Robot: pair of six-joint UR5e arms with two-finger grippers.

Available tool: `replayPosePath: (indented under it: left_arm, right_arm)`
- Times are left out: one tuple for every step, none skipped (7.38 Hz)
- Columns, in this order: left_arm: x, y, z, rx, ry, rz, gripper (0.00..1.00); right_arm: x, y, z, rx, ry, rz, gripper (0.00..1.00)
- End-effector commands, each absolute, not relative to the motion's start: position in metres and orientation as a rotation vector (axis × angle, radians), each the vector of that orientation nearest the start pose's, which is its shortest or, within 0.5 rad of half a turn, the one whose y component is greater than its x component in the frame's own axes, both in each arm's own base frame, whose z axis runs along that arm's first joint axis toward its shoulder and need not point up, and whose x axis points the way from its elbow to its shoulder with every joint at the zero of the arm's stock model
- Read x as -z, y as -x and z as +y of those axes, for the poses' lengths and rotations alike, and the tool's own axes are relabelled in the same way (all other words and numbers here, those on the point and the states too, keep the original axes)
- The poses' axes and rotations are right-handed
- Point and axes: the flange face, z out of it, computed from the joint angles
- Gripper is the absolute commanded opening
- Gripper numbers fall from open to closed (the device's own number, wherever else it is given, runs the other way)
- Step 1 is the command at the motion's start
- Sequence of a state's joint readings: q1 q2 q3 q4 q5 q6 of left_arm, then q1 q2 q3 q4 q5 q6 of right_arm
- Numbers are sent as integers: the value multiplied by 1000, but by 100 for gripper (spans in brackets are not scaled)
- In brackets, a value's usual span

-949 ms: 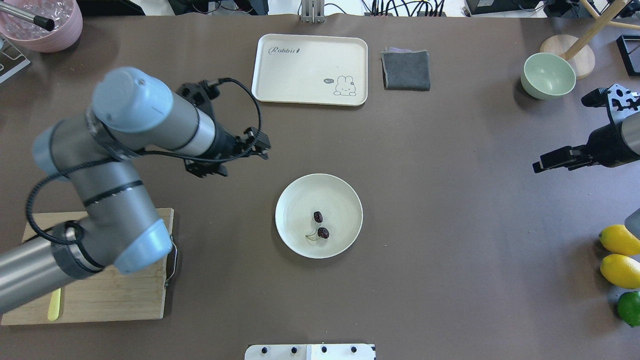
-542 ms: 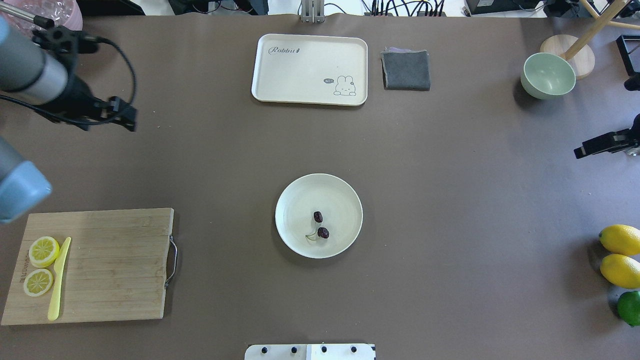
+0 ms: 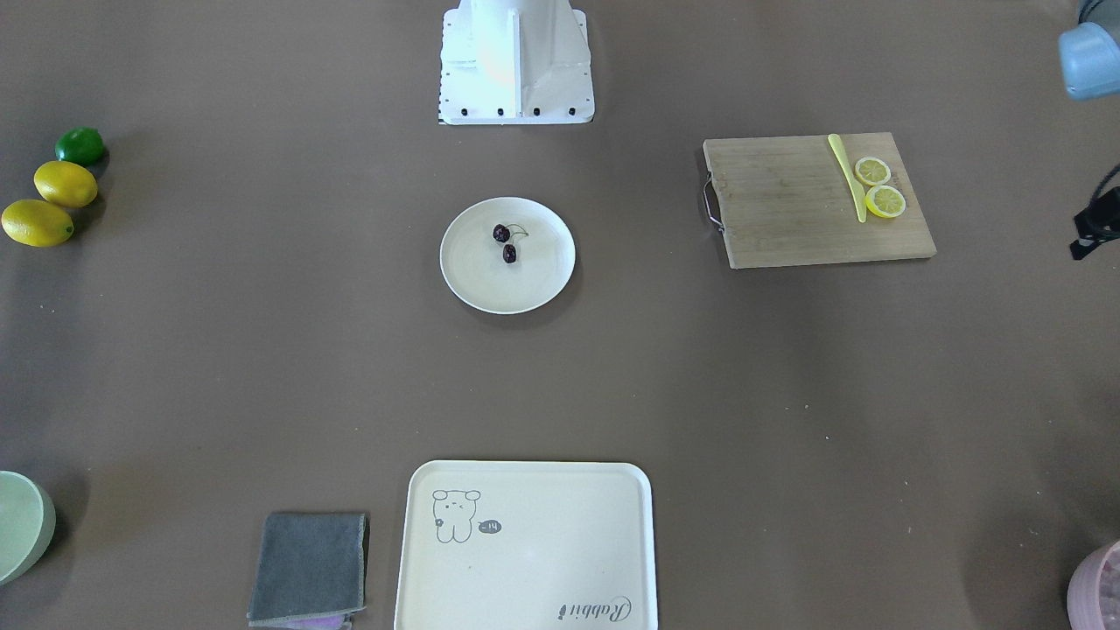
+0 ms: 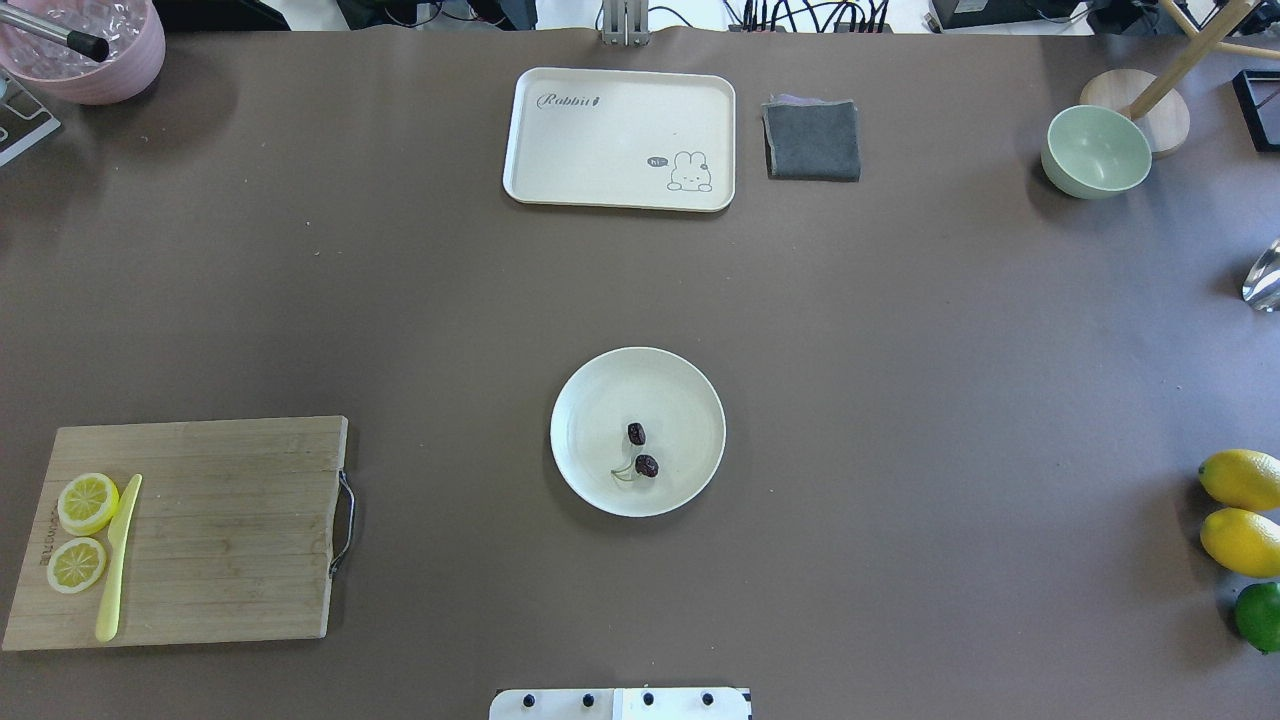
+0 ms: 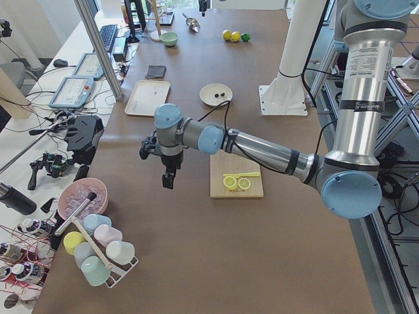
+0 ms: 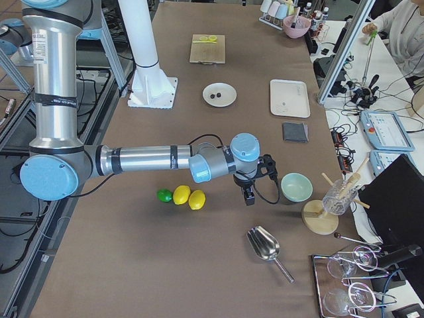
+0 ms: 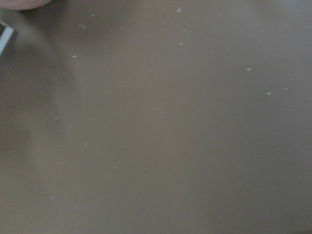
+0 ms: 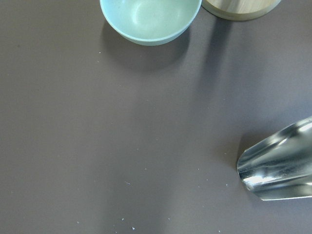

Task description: Place red cherry on plate

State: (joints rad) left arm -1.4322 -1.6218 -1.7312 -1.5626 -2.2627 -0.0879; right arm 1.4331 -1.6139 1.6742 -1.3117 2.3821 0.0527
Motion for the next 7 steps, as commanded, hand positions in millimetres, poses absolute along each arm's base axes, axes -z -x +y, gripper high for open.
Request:
replayPosePath:
  left_arm:
    - [-611,71,-513,-143,-138,745,98]
    - [-611,70,-509,-130,-134,838,98]
    - [-618,70,-512,-120,-122,848,98]
    - [-616,70,-509,-124,-127,840,98]
    - [-622,71,-508,-112,-108,838,98]
    - [-620,70,-509,-116,-111,838,98]
    - [-619,68,-510,-118,-112,838,98]
  right_arm:
    - [-608,-9,-485,191,-215,-829,100]
    - [-619,-15,-476,172,-201,-830,100]
    - [-620,-22,-468,156,-200,-849,100]
    - [-627,-22,-457,151,-181,-887,100]
    - [-628,-23,-454,149,-181,-887,100]
    - [-629,-24,-455,147,-182,-875,100]
    - [-629,-28,-455,141,-186,-871,100]
